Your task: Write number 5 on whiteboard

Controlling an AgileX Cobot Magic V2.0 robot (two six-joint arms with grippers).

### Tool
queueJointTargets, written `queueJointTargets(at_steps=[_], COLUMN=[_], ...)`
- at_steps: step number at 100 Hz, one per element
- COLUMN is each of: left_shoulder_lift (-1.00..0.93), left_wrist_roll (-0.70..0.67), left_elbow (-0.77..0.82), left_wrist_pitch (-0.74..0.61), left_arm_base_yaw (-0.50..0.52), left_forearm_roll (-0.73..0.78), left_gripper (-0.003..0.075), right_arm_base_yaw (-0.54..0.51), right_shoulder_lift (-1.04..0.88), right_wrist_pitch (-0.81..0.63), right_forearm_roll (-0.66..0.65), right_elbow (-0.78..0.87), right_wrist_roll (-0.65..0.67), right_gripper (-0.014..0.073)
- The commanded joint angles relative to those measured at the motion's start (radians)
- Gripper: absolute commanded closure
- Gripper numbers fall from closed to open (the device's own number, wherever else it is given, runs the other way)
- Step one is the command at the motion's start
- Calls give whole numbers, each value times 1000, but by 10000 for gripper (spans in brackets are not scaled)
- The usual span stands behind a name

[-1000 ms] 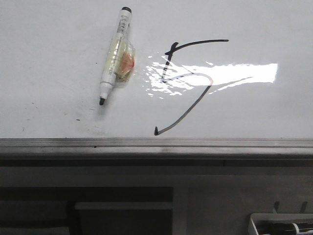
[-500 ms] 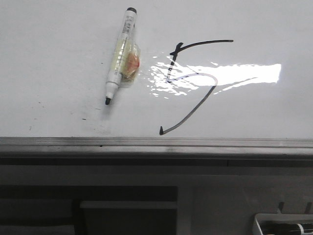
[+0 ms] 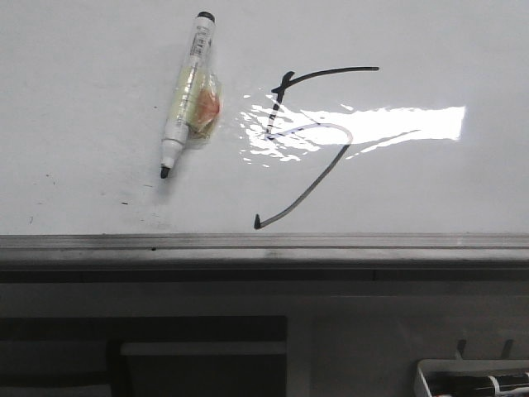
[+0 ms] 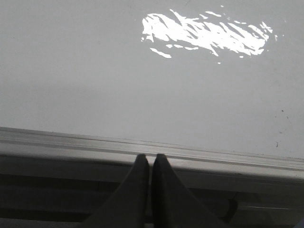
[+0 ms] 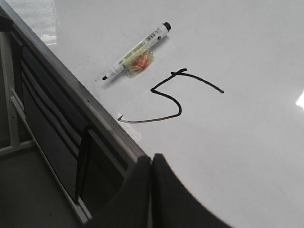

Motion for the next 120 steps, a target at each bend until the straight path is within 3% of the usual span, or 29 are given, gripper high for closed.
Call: queueJointTargets(at_steps=[1,37,44,50,58,66,96,120], left_shoulder_lift=[-27,-27,-27,-27,-27,-27,-27,-27], left_wrist_roll=[3,3,3,3,3,3,3,3], left_elbow=[16,16,16,16,16,16,16,16], left_wrist_pitch=[-73,-73,-73,-73,-73,-73,-73,-73], left_arm_base_yaw=[2,2,2,2,2,2,2,2], left_forearm_roll=[-7,-7,-7,-7,-7,-7,-7,-7], left_gripper=[741,741,741,741,741,741,741,741], right_arm_base_yaw=[-8,-8,-13,-27,-55,-110,-435,-508], right_shoulder_lift=[9,9,8,6,4,4,4,2], right_wrist_pitch=[-71,-69,-1,56,18,-83,-526,-323], right_forearm_roll=[-20,-20,-56,-87,-103,-122,-66,-42], right_elbow=[-24,-24,-22,-6,48,117,404,399], right_wrist_roll=[1,1,2,69,226,323,323,323], right_gripper=[635,635,635,635,635,636,635,635])
